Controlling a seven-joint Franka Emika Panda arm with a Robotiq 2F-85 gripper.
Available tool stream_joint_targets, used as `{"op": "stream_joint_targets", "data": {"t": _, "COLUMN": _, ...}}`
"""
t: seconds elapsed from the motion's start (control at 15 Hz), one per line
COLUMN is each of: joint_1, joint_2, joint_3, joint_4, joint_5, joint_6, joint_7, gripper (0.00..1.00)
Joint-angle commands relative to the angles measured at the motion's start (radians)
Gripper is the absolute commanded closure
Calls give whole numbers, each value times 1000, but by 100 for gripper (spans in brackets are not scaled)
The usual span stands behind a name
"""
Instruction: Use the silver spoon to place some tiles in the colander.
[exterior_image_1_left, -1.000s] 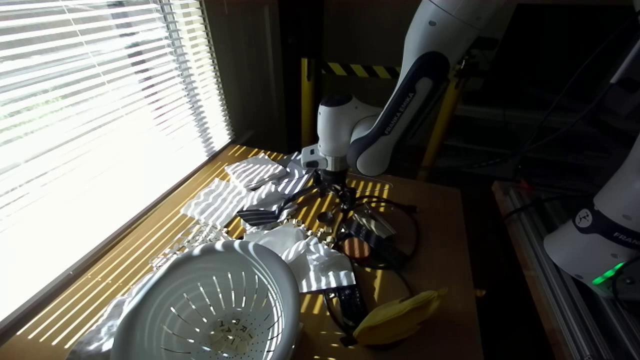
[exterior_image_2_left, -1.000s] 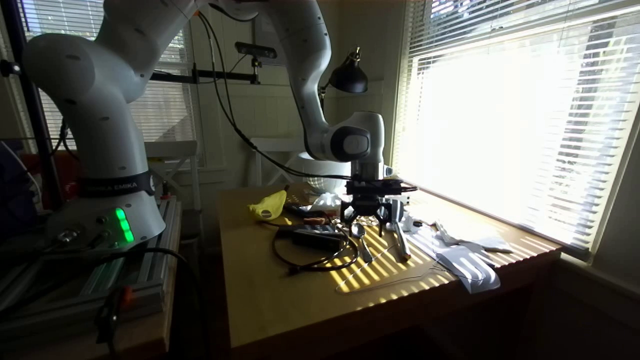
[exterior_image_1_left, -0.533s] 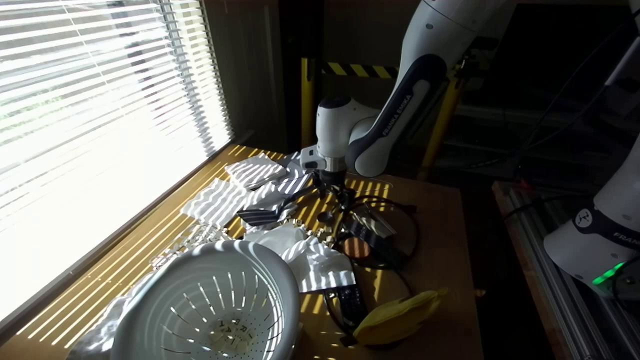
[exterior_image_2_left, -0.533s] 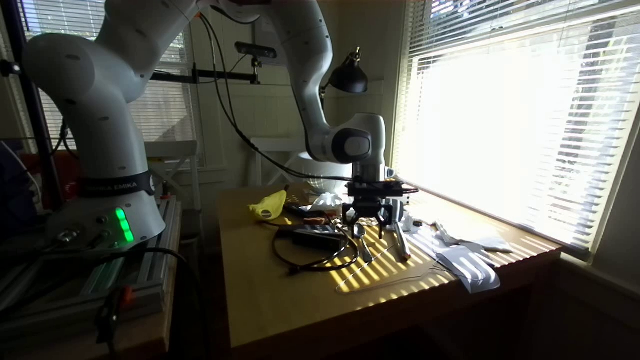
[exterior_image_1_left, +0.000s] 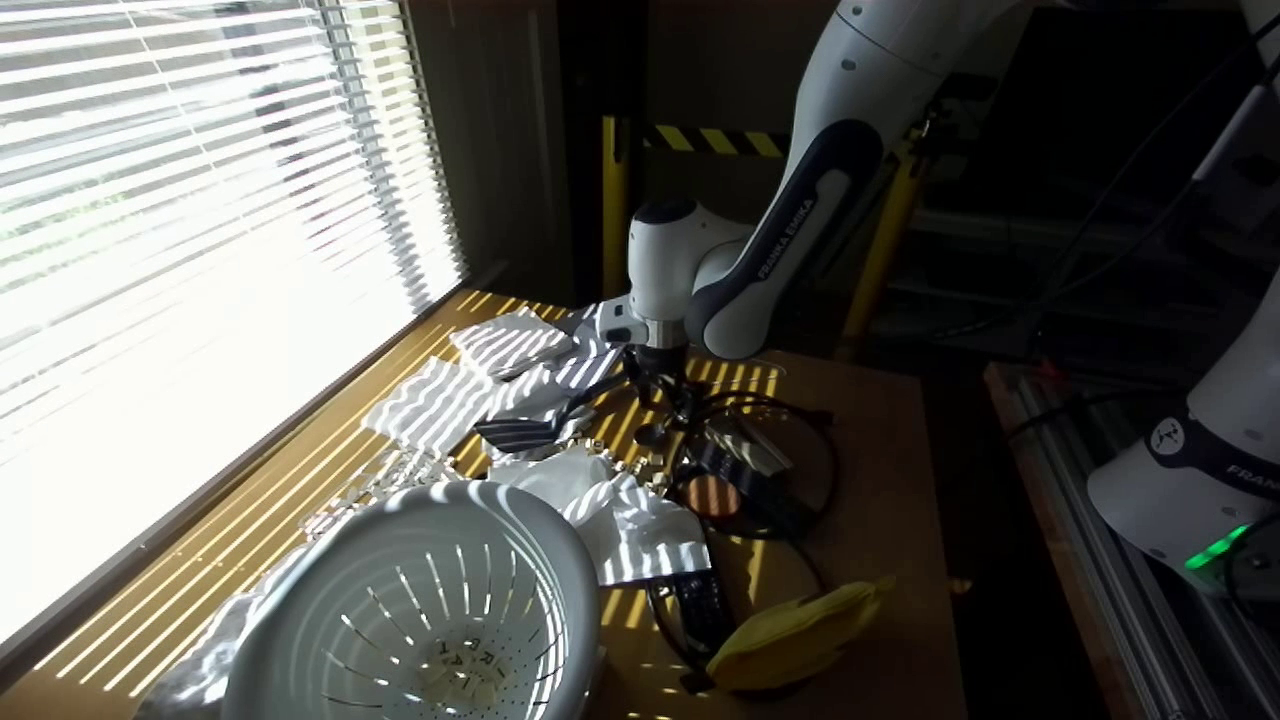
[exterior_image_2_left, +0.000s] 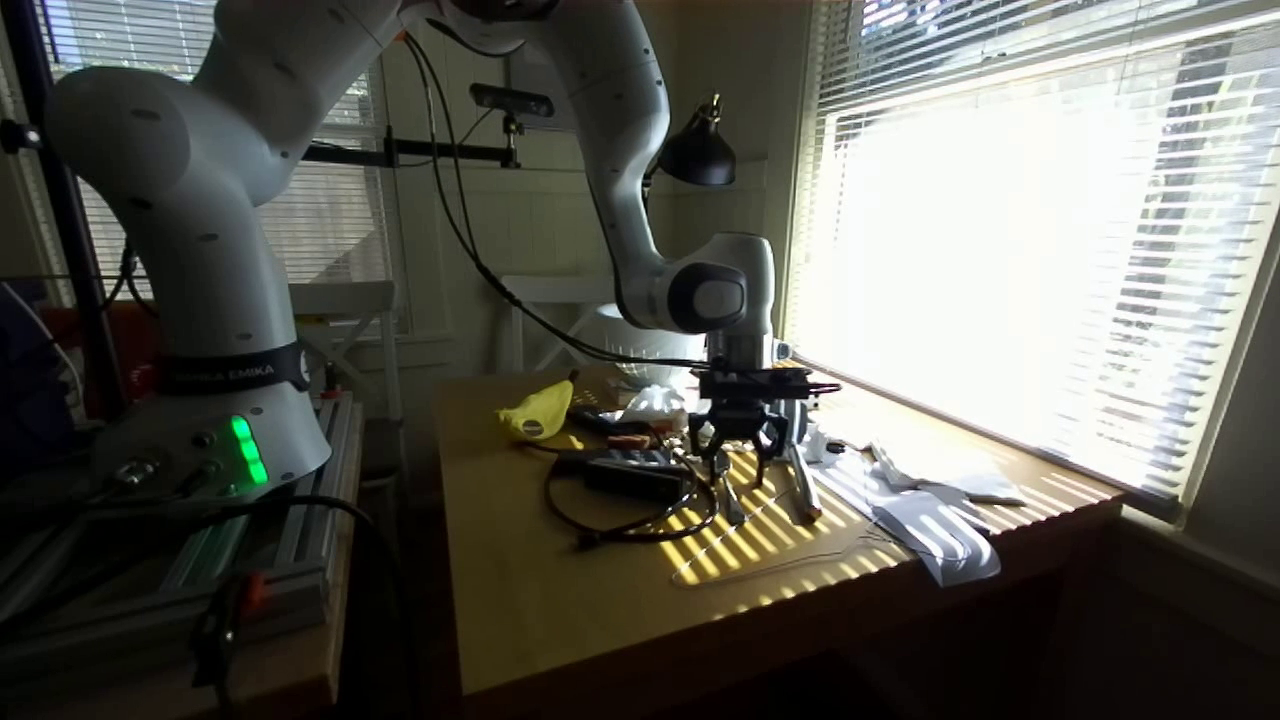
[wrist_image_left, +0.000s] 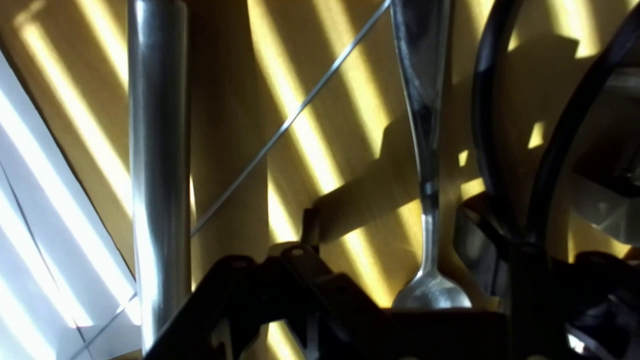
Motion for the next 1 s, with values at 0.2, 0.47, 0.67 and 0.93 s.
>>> {"op": "stream_joint_targets", "data": {"t": 0.2, "joint_1": 15, "joint_2": 5, "joint_3": -14, "joint_4": -2, "joint_5": -11, "joint_6": 16, "joint_7": 10, "gripper": 65}}
{"op": "stream_joint_targets", "data": {"t": 0.47, "joint_1": 22, "joint_2": -11, "joint_3": -19, "joint_4": -15, "joint_5": -11, "joint_6": 11, "joint_7": 19, "gripper": 94}}
{"op": "stream_joint_targets", "data": {"t": 0.67, "joint_1": 24, "joint_2": -15, "joint_3": -21, "joint_4": -17, "joint_5": -9, "joint_6": 9, "joint_7": 22, "gripper": 100}}
{"op": "stream_joint_targets", "data": {"t": 0.93, "joint_1": 61, "joint_2": -38, "joint_3": -56, "joint_4": -23, "joint_5": -36, "joint_6": -43, "joint_7": 44, "gripper": 98}}
